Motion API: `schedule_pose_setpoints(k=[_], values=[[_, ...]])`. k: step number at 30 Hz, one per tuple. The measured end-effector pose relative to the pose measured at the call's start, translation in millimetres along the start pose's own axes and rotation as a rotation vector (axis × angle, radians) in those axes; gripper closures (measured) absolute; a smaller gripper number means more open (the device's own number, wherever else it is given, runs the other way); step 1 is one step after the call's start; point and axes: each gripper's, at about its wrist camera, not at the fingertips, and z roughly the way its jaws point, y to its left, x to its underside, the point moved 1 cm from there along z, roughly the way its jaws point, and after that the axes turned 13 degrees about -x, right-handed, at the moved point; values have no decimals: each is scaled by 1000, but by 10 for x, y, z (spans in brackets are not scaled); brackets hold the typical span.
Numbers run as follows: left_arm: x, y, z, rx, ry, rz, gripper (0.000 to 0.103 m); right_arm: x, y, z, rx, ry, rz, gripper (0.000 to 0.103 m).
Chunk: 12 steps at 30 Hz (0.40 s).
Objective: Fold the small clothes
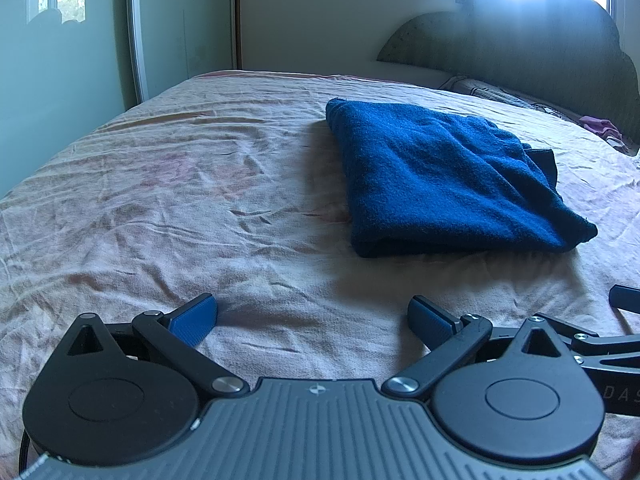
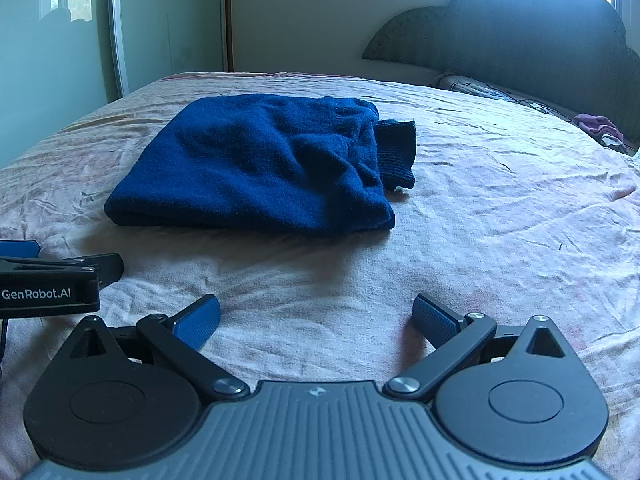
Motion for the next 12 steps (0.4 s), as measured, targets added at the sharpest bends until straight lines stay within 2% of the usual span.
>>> schedule_pose_setpoints(k=[12], values=[[-3,24,-28,10,-6,-24,0,0,-4,5,0,0,2,0]])
